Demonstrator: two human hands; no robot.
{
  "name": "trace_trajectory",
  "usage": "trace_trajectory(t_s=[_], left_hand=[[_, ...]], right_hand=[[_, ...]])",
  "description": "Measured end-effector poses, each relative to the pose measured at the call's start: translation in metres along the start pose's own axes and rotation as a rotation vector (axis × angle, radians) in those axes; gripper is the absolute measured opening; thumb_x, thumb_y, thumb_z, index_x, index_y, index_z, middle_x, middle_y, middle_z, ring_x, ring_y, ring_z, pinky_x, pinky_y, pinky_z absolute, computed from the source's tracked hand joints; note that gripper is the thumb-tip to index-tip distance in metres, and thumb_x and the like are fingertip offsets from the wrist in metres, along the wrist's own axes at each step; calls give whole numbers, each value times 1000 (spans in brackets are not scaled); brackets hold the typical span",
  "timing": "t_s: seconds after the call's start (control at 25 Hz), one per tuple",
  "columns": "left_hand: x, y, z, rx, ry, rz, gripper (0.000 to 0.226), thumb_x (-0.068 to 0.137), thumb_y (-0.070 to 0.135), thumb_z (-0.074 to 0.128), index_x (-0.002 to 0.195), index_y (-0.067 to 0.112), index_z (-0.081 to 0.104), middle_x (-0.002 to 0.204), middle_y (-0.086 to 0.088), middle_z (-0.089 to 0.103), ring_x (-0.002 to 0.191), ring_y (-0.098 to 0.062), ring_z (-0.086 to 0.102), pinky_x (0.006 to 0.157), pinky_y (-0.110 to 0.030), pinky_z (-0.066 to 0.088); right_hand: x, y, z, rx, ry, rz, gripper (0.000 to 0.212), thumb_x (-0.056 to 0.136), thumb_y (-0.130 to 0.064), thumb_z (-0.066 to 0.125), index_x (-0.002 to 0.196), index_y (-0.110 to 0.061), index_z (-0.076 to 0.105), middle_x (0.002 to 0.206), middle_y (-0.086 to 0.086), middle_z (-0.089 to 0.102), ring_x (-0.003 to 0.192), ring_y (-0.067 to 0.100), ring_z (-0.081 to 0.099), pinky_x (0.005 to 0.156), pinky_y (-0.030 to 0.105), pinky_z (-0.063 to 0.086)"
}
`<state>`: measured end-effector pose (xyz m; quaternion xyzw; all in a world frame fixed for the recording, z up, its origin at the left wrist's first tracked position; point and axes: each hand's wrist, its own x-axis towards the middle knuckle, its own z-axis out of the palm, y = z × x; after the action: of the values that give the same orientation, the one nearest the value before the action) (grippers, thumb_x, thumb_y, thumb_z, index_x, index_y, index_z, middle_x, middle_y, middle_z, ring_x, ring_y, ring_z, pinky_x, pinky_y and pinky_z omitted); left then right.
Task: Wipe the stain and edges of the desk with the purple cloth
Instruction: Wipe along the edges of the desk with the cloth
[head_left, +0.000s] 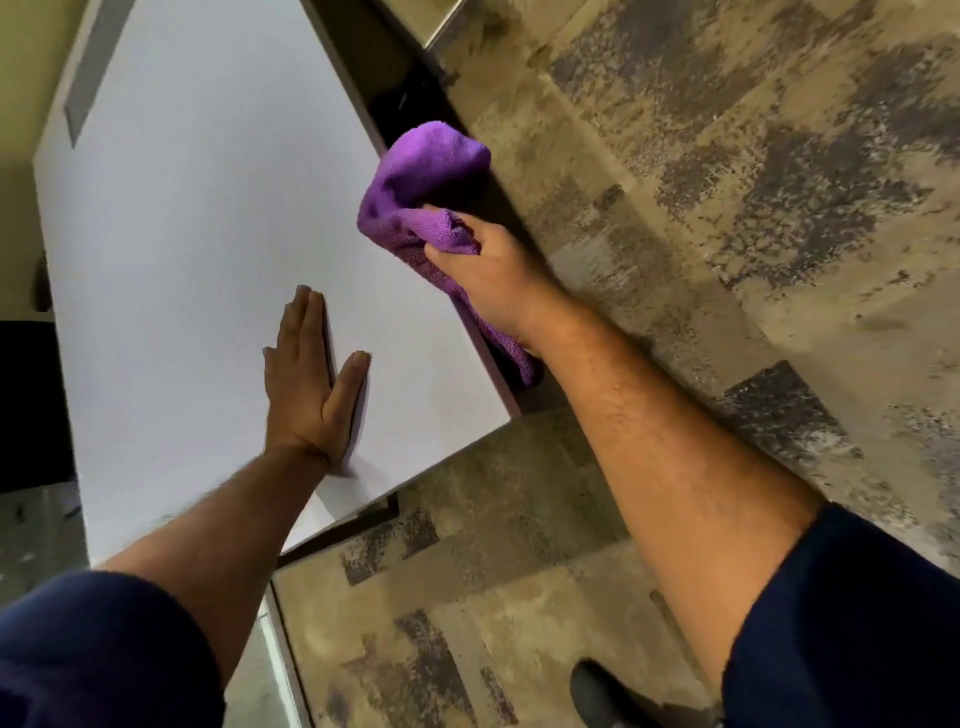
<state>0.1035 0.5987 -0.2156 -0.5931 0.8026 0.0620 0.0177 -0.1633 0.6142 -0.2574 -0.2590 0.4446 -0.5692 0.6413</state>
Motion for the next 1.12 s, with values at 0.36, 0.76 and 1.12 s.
trace_trajectory(t_s=[0.36,0.76,1.12], left_hand=[[-4,2,-3,-39,-7,0,87,101,69,32,171,23,11,180,1,6,167,-20,5,132,-62,3],[-2,-5,-3,-125,40,-21,68,109,56,25,170,25,21,179,3,17,166,-17,13,133,-59,5],[-7,-3,-19,-450,111,-97,55,109,40,34,160,20,45,168,-4,44,159,-23,34,135,-52,7]], right_hand=[[-119,15,-26,-126,19,-17,37,99,4,59,119,-21,76,109,-13,79,110,2,71,102,26,56],[-40,-38,66,-619,-137,-281,35,103,-7,55,131,-23,69,123,-10,73,118,4,66,105,32,53],[-58,-19,124,-1525,-481,-137,81,98,-11,54,167,-32,18,177,-13,9,164,13,-2,131,43,-7]])
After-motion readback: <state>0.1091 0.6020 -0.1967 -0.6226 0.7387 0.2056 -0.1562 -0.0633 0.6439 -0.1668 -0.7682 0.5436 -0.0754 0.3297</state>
